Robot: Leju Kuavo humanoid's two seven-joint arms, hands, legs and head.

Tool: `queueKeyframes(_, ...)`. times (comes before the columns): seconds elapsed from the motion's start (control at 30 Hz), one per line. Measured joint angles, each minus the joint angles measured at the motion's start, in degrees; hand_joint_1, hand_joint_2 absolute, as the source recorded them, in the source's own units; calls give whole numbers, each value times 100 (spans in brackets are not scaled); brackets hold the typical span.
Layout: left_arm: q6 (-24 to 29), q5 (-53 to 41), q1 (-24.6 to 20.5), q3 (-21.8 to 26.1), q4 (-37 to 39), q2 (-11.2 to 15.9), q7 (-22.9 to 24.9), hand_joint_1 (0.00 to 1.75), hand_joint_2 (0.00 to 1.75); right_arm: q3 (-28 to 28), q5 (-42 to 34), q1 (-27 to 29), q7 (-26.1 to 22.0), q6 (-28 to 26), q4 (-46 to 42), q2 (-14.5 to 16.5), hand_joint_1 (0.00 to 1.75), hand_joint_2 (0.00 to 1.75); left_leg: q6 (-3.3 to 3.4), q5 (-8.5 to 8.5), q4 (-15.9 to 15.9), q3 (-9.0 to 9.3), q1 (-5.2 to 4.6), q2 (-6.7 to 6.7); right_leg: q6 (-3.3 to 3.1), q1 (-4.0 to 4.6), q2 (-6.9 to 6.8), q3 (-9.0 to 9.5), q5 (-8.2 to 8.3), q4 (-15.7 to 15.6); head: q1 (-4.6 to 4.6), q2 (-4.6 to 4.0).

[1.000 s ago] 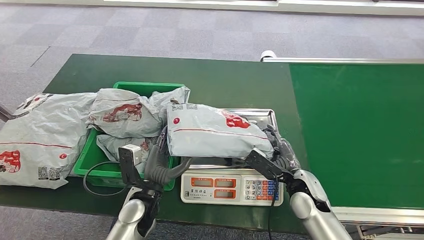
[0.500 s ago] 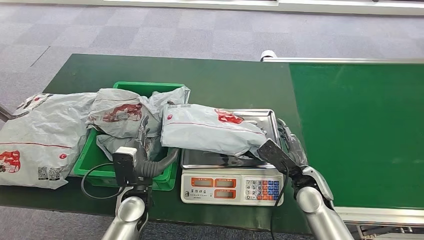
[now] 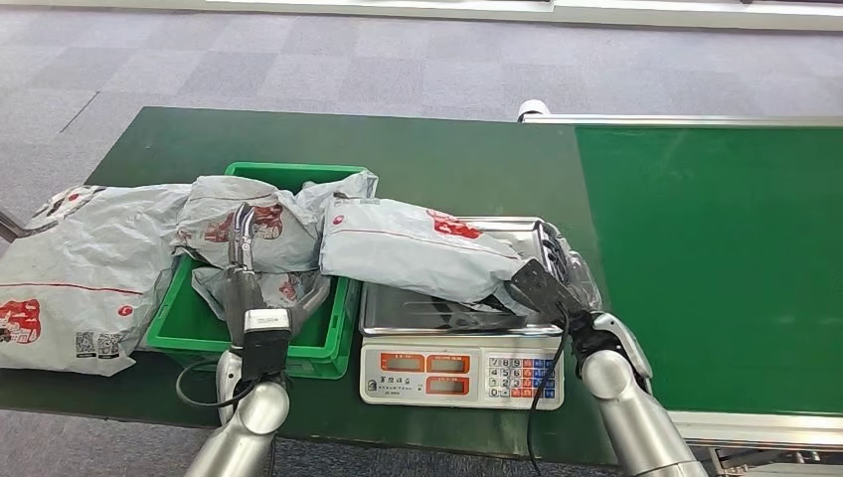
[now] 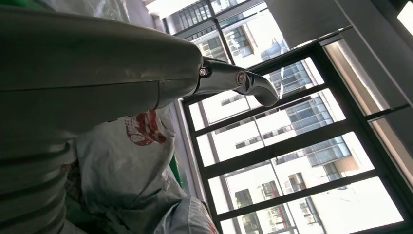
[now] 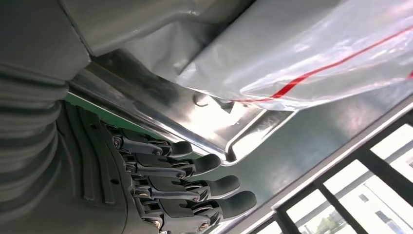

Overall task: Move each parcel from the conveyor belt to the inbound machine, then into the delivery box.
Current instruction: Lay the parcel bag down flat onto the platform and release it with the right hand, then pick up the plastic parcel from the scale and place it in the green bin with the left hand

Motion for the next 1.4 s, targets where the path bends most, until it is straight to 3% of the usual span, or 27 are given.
queueKeyframes(0.07,-56,-18,-40,-20,69,10,-174,19,175,11,-133,-189,-109,42,226,-1,0,175,1,1,1,1,0,0,0,0,0,0,1,0,0,1)
queueKeyframes(0.2,-210,-293,-244,-217,508,18,-359,175,175,80,-277,-469,-218,92,568,-1,0,175,0,4,2,1,0,-4,1,0,-2,0,4,0,1,1)
queueKeyframes(0.47,-587,-720,-791,-697,1769,-24,-523,175,175,152,-407,-609,-236,103,756,-6,0,175,-2,4,2,1,0,0,0,0,4,-2,5,0,2,1)
queueKeyframes(0.83,-859,-847,-1277,-1092,2739,-123,-726,175,175,152,-549,-437,-240,170,683,-140,0,175,1,4,2,14,-1,-13,3,-1,-10,20,1,-1,2,0)
queueKeyframes(1.23,-772,-1041,-1555,-1363,3231,-170,-682,175,175,152,-817,-460,-340,257,685,-323,0,175,4,7,1,47,-2,-17,4,-2,-16,55,3,-1,2,1)
queueKeyframes(1.4,-330,-1401,-1654,-1395,3229,-76,-206,175,175,152,-1107,-448,-406,258,720,-330,0,175,-3,13,1,46,-1,-11,-4,4,-9,48,11,0,2,1)
